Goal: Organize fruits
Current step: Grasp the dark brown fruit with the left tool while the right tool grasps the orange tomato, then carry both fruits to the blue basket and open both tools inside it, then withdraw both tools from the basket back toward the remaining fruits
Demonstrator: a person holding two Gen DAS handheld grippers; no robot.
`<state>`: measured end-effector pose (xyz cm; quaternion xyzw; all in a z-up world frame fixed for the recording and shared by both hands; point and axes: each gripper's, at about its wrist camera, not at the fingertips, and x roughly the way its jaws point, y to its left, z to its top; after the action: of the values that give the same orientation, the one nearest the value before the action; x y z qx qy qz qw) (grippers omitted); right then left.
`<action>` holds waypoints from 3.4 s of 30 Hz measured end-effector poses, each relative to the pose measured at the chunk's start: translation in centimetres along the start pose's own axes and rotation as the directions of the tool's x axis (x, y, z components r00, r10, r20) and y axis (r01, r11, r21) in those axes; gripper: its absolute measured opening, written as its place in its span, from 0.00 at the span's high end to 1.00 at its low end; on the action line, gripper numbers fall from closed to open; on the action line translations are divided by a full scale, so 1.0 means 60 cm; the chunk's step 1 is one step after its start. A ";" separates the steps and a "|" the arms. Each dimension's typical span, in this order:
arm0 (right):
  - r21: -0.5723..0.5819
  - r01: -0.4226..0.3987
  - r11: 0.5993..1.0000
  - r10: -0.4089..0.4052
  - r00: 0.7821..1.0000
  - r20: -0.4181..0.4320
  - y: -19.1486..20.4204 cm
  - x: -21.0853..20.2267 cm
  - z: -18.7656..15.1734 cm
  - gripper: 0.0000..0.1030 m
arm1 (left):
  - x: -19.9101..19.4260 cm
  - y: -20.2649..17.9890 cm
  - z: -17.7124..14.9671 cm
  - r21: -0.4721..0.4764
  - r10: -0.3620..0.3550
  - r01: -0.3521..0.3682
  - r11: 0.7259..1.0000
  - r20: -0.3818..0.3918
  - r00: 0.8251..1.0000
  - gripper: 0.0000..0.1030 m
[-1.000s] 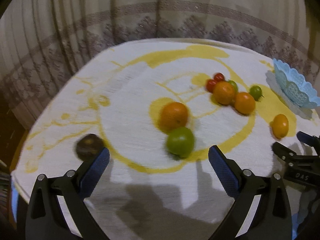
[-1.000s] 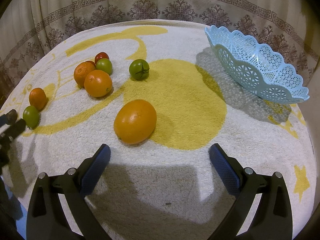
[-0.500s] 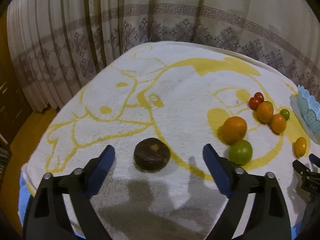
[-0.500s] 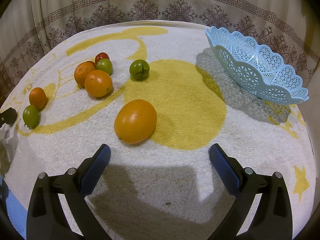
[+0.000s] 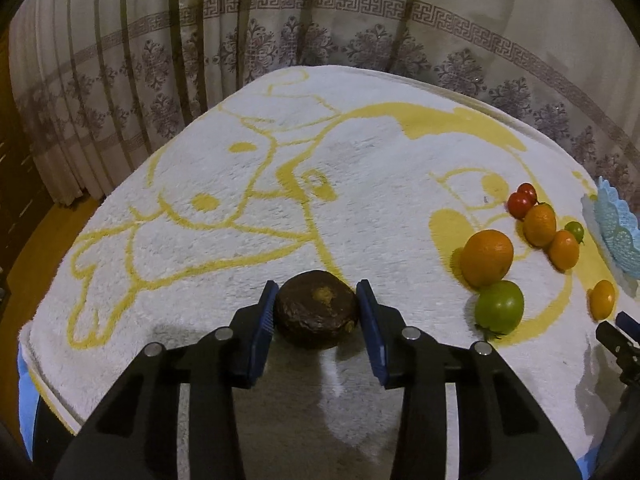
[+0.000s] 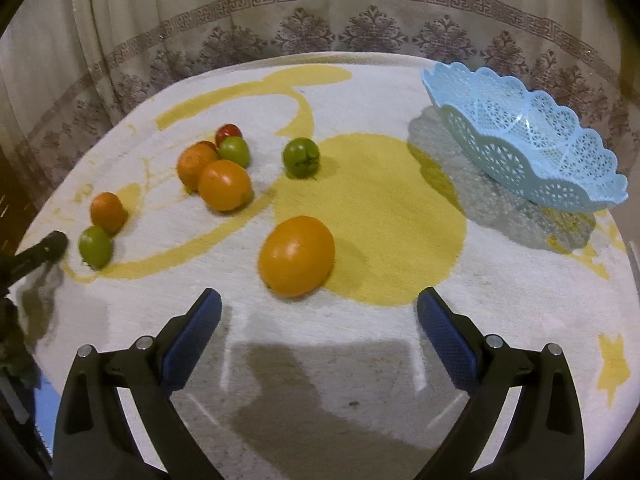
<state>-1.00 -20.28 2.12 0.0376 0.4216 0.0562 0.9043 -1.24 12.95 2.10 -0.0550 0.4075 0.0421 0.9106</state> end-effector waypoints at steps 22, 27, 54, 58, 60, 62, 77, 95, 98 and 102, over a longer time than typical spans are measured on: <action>-0.007 -0.045 0.999 0.045 0.999 0.026 0.006 0.000 0.030 0.62 | -0.043 -0.063 0.016 0.067 -0.081 0.078 0.995 0.045 0.996 0.61; 0.026 -0.043 0.999 0.040 0.994 0.099 -0.017 -0.040 0.047 0.62 | -0.056 -0.103 0.028 0.109 -0.123 0.116 0.987 0.057 0.991 0.61; 0.309 0.156 0.938 -0.227 0.951 0.208 -0.250 -0.081 0.109 0.40 | -0.092 -0.436 0.092 0.408 -0.369 0.332 0.851 0.014 0.929 0.61; 0.335 0.167 0.927 -0.259 0.933 0.250 -0.258 -0.099 0.103 0.40 | -0.082 -0.482 0.098 0.435 -0.397 0.364 0.823 -0.018 0.918 0.61; 0.372 0.168 0.913 -0.276 0.925 0.261 -0.271 -0.106 0.100 0.40 | -0.077 -0.503 0.100 0.445 -0.412 0.383 0.809 -0.033 0.910 0.61; 0.406 0.180 0.896 -0.306 0.912 0.271 -0.283 -0.113 0.096 0.40 | -0.070 -0.528 0.101 0.452 -0.436 0.411 0.792 -0.053 0.898 0.61; 0.503 0.200 0.841 -0.366 0.895 0.256 -0.324 -0.114 0.084 0.39 | -0.021 -0.663 0.090 0.518 -0.505 0.494 0.699 -0.132 0.853 0.61; 0.527 0.226 0.819 -0.399 0.884 0.242 -0.328 -0.108 0.076 0.39 | 0.008 -0.622 0.117 0.467 -0.432 0.395 0.791 -0.032 0.901 0.22; 0.513 0.219 0.830 -0.395 0.881 0.262 -0.320 -0.110 0.077 0.39 | 0.002 -0.608 0.118 0.460 -0.423 0.382 0.802 -0.016 0.906 0.18; 0.484 0.209 0.850 -0.382 0.877 0.291 -0.305 -0.112 0.079 0.33 | -0.009 -0.592 0.119 0.462 -0.407 0.360 0.811 0.001 0.913 0.18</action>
<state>-0.40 -39.37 8.12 0.1834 0.2425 -0.1907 0.9334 7.97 -21.30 9.56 0.0790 0.3404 -0.2357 0.9068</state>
